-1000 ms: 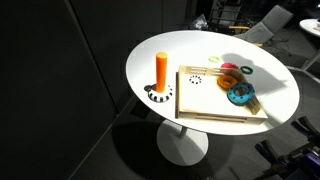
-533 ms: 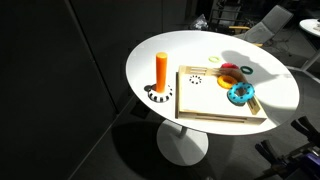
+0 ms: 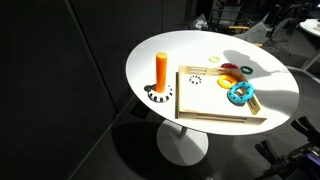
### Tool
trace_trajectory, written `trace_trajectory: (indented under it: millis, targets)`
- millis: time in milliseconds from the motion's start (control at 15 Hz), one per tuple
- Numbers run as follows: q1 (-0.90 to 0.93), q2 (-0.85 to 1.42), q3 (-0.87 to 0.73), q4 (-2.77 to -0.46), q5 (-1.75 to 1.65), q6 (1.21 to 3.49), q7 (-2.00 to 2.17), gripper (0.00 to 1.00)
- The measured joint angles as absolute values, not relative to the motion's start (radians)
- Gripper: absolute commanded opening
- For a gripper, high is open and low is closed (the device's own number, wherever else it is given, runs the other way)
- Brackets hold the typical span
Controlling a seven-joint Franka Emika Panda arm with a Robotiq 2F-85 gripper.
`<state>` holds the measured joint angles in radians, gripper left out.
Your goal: Put the red ring in the box
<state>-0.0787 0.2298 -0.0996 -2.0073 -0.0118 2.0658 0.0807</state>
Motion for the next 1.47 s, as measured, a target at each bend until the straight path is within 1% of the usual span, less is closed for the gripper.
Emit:
trace_trajectory:
  millis: [400, 933, 1467]
  targets:
    - [-0.079, 0.409, -0.118, -1.915, -0.012, 2.121, 0.082, 1.00]
    - [-0.078, 0.624, -0.125, -1.734, -0.031, 2.124, 0.082, 1.00]
    - [-0.052, 0.765, -0.125, -1.596, -0.035, 2.123, 0.082, 1.00]
